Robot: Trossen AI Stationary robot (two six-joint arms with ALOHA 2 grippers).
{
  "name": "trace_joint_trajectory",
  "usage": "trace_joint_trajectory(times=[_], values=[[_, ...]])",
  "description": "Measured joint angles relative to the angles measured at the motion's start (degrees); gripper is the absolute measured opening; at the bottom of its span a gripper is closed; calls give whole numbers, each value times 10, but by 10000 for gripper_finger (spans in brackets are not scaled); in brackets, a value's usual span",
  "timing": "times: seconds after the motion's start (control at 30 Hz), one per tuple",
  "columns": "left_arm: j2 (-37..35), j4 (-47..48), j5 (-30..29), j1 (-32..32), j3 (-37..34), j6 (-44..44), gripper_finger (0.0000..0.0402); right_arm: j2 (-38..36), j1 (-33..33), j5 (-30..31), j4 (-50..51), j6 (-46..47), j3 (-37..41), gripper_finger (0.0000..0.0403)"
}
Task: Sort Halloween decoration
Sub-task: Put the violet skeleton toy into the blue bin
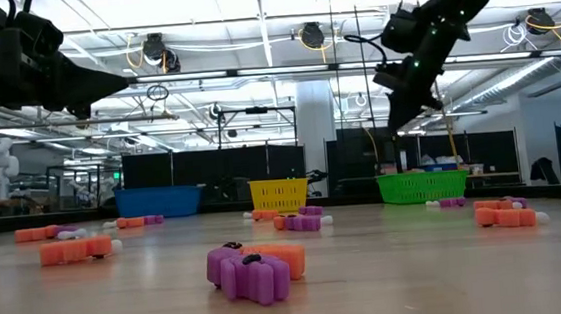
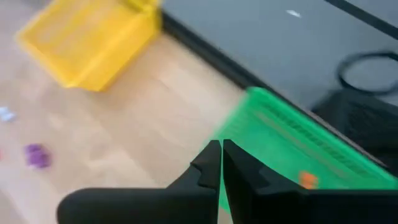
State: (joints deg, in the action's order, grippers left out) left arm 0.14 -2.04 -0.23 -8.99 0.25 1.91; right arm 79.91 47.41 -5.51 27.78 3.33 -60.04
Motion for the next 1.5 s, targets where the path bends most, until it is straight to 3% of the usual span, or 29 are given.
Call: trace_joint_trajectory(times=[0.1, 0.33, 0.6, 0.77, 0.97, 1.2, 1.5], values=[[0, 0, 0, 0, 0, 0, 0, -3, -28, -37, -97, -13, 47, 2], [0, -45, -25, 0, 0, 1, 0, -3, -83, -37, -267, -19, 133, 1], [0, -116, -54, -2, 0, 27, 0, -3, -153, -32, -309, 10, 159, 0], [21, -116, -58, -10, 24, 11, 0, -3, -199, 8, -324, 30, 159, 0], [123, -61, -27, -27, 84, -16, 0, -3, -220, 10, -378, 6, 159, 0], [300, -52, -9, -53, 133, -27, 0, -3, -220, 9, -428, -43, 159, 0], [504, 54, 19, -94, 246, -31, 0, -3, -212, -22, -481, -94, 159, 0]])
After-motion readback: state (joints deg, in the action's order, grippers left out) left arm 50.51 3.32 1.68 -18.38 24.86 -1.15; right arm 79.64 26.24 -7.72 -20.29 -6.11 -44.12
